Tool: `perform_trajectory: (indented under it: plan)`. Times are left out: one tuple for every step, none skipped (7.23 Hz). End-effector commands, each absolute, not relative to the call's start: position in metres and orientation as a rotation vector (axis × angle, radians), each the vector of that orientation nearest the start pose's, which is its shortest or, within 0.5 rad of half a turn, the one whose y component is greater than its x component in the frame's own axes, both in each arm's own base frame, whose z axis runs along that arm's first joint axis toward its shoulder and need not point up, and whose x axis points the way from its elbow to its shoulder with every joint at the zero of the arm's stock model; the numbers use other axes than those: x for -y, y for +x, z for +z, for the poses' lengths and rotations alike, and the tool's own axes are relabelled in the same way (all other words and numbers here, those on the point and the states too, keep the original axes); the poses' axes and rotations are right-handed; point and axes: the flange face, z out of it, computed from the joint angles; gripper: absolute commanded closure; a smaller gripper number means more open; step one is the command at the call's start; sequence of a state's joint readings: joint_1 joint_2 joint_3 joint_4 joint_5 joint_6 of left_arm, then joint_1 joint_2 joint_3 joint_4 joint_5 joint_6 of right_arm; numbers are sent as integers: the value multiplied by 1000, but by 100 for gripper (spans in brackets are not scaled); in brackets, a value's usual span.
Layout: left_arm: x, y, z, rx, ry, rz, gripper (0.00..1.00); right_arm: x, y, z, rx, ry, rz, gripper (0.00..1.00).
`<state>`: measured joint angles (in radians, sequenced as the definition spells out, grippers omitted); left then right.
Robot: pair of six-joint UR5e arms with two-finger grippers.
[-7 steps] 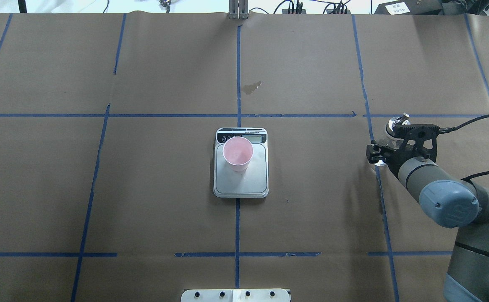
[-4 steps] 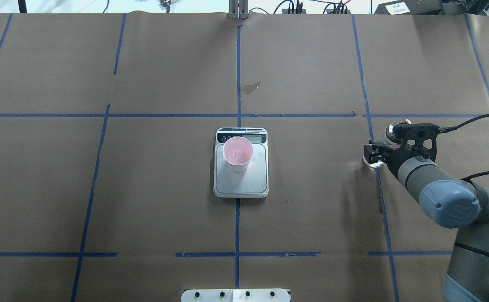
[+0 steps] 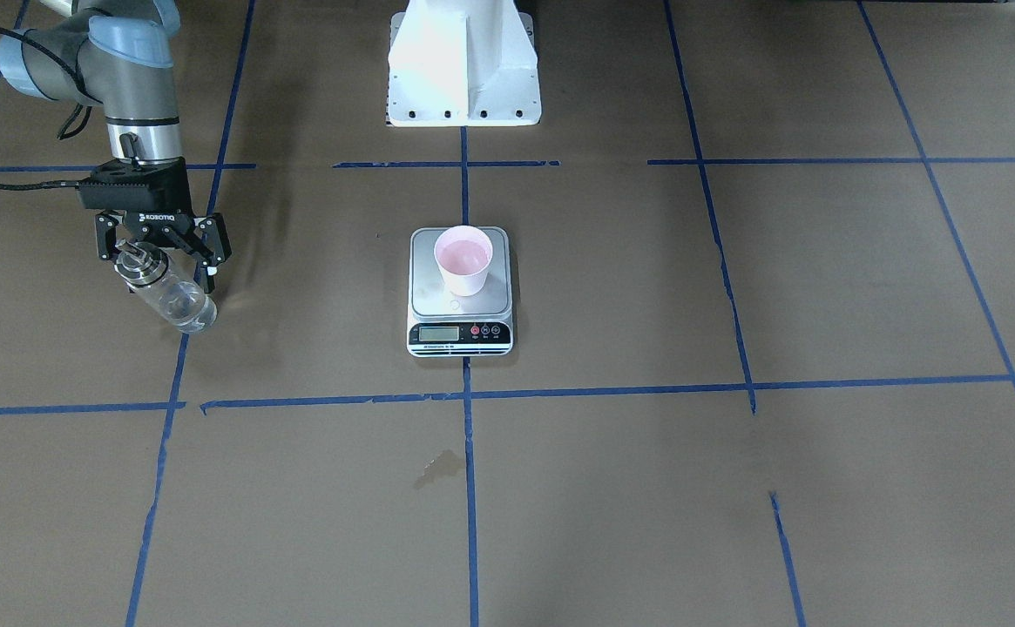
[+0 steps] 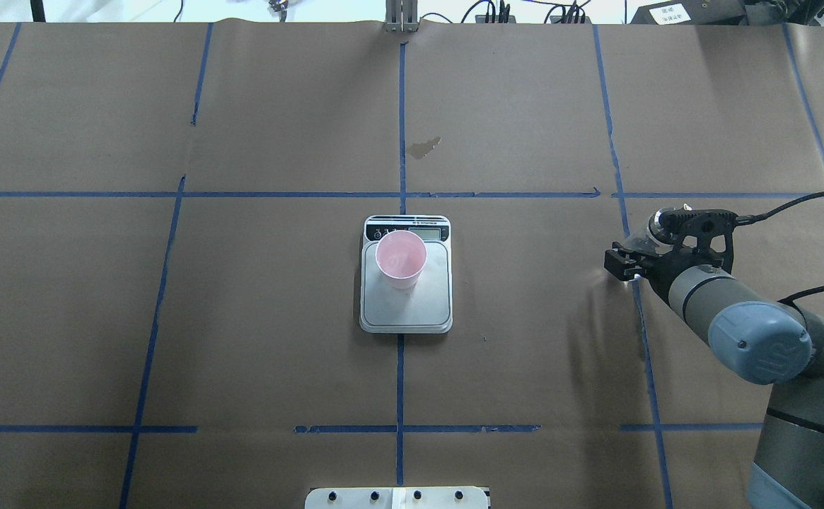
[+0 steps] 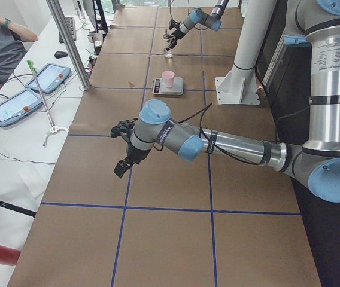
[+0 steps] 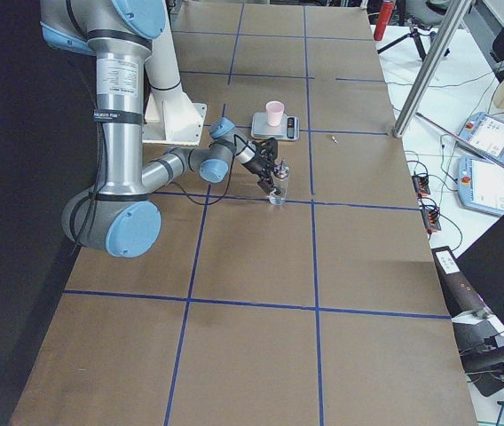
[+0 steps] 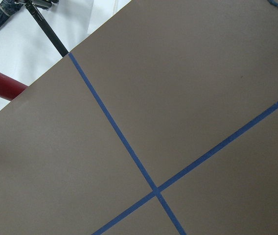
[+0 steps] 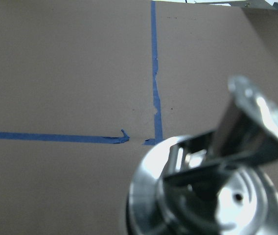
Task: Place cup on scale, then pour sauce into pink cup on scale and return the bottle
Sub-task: 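Lower the dispenser onto the table with the right gripper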
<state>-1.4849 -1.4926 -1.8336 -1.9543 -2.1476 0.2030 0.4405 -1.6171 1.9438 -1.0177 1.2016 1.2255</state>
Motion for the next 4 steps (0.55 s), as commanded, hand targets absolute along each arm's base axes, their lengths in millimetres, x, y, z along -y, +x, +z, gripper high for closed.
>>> perform_trajectory:
  plan:
    - [486,-37,530,-533,589,438,0,352,-364,443,706,579,216,0]
    - [486,-37,530,-533,590,439,0,337,-350,444,730,501,180,0]
    - [486,-37,531,-533,588,439,0,329,-338,434,692,425,157,0]
    - [486,-37,530,-533,590,439,0,319,-330,409,638,368,137,0]
